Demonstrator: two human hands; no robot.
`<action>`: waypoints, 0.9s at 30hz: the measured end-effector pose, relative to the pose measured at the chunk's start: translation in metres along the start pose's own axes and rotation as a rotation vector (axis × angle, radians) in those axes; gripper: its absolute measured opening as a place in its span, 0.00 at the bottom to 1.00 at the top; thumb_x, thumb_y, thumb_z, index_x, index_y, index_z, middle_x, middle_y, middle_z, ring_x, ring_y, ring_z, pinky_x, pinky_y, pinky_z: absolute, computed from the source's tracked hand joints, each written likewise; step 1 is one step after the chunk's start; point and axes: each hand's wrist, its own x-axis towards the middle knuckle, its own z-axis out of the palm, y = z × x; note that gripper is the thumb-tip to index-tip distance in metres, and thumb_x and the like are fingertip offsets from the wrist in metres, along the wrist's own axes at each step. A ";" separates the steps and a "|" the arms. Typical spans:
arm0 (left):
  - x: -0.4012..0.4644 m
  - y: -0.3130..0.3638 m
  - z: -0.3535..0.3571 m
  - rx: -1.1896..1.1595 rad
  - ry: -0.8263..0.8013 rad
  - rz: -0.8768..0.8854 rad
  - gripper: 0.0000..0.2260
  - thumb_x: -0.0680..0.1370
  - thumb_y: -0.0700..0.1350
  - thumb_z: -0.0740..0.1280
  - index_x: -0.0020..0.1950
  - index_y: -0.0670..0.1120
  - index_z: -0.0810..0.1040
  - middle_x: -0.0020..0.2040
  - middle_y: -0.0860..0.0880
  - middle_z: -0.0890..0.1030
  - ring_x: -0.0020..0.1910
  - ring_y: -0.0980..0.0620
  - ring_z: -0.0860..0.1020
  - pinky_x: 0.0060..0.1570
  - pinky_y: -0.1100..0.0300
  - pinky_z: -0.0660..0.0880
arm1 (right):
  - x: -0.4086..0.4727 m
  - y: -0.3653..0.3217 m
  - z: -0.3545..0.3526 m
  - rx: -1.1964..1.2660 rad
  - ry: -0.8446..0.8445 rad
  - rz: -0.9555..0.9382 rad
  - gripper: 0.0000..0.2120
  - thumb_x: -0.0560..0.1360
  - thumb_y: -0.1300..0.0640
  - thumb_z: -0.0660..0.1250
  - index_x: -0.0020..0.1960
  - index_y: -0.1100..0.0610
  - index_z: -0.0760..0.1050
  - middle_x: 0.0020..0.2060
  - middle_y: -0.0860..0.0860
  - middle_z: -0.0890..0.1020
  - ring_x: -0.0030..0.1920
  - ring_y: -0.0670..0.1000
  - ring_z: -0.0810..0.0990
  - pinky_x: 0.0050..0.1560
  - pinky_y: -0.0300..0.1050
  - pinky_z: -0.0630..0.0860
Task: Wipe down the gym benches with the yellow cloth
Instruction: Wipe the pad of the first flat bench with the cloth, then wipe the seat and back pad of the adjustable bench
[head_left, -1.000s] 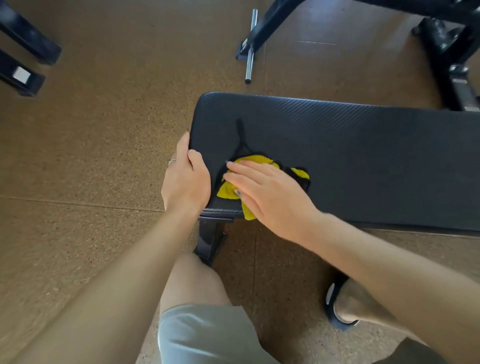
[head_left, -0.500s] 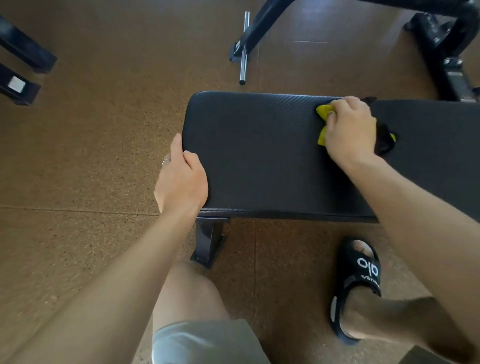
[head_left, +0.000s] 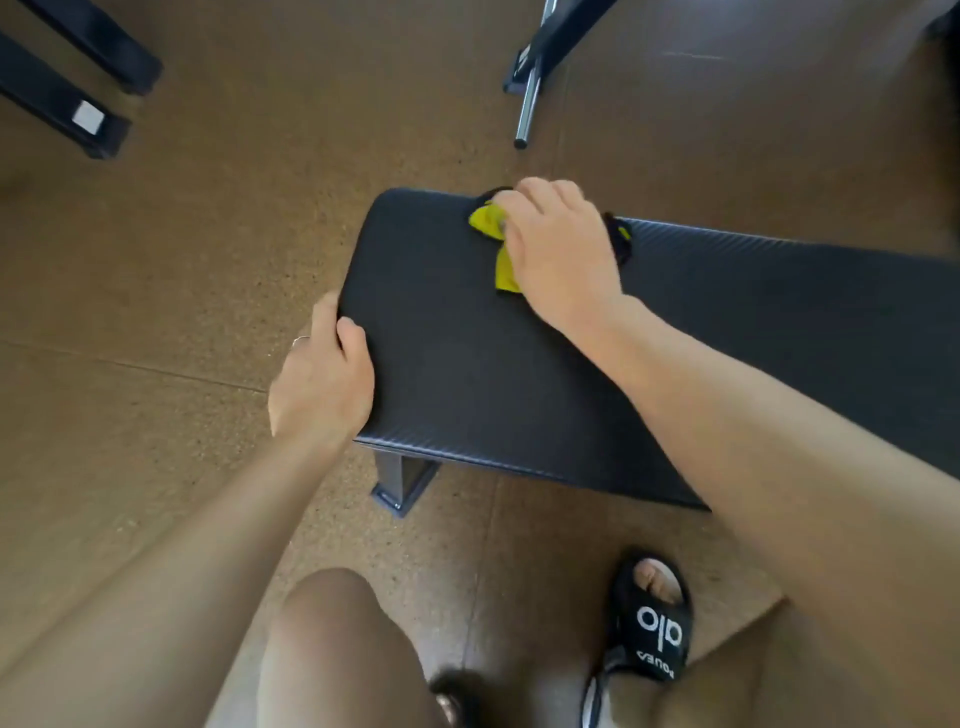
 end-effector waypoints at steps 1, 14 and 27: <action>-0.002 0.005 -0.005 0.044 -0.024 -0.017 0.22 0.85 0.53 0.46 0.79 0.59 0.58 0.64 0.39 0.76 0.60 0.36 0.75 0.58 0.43 0.70 | -0.005 0.022 -0.006 -0.017 -0.007 0.114 0.14 0.80 0.56 0.57 0.61 0.57 0.77 0.54 0.57 0.80 0.53 0.64 0.76 0.52 0.57 0.73; -0.072 0.222 -0.171 -0.387 -0.437 -0.104 0.30 0.80 0.58 0.65 0.80 0.59 0.58 0.74 0.54 0.72 0.70 0.50 0.73 0.64 0.53 0.69 | 0.038 0.001 -0.252 1.995 -0.485 1.304 0.19 0.85 0.52 0.52 0.58 0.58 0.80 0.53 0.56 0.86 0.50 0.55 0.87 0.55 0.52 0.82; -0.009 0.335 -0.310 -0.579 -0.526 -0.185 0.20 0.74 0.45 0.77 0.63 0.49 0.76 0.57 0.50 0.84 0.55 0.49 0.83 0.60 0.46 0.80 | 0.152 -0.017 -0.389 2.406 -0.308 1.164 0.39 0.81 0.31 0.52 0.75 0.62 0.69 0.71 0.62 0.75 0.72 0.63 0.73 0.74 0.62 0.66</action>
